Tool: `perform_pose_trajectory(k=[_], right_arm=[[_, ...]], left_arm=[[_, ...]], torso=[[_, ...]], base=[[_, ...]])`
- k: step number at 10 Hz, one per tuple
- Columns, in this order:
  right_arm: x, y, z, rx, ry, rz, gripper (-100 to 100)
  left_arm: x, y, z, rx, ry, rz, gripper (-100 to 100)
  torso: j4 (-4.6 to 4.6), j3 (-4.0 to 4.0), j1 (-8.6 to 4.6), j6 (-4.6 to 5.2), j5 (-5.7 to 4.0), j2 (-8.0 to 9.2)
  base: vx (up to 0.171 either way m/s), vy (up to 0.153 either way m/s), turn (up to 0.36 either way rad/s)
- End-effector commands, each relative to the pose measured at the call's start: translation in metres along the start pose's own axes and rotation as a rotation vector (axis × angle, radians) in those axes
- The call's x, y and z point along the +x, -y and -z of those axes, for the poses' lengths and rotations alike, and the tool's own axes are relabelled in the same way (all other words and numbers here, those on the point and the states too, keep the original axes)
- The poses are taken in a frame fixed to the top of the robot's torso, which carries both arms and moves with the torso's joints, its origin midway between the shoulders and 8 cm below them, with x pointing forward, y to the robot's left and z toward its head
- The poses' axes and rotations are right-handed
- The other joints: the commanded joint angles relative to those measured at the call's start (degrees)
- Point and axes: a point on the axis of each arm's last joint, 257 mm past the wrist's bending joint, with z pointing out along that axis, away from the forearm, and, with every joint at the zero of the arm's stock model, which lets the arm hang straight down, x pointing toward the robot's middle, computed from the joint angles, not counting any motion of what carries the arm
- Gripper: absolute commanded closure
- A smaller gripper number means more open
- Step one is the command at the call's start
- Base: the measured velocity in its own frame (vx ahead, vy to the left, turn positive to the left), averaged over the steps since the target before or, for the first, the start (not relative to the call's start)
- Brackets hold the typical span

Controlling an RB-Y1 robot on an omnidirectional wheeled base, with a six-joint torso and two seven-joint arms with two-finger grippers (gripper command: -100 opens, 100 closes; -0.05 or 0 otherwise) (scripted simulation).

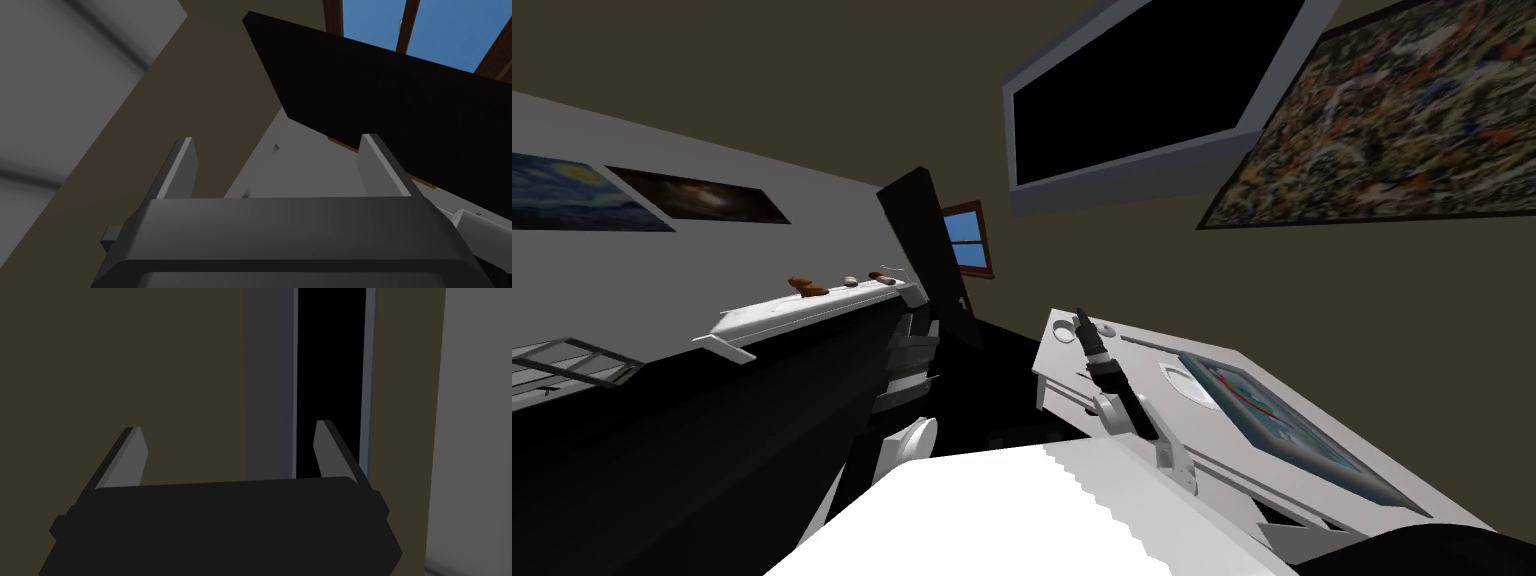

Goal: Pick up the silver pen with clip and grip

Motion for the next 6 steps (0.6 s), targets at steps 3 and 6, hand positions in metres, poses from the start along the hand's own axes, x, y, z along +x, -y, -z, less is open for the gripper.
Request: perform_pose_trajectory(k=[3, 6], right_arm=[[0.035, 0.032, 0.003, 0.036, -0.122, 0.054, -100], [0.06, 0.057, 0.007, 0.067, -0.222, 0.108, -100]], left_arm=[[0.0, 0.0, 0.0, 0.0, 0.0, 0.0, 0], [0.0, 0.0, 0.0, 0.0, 0.0, 0.0, 0]], torso=[[-0.01, -0.02, 0.01, 0.01, 0.0, -0.03], [0.0, 0.0, -0.02, 0.06, -0.01, -0.01]], base=[[-0.021, -0.007, 0.168], [-0.027, -0.008, 0.155]])
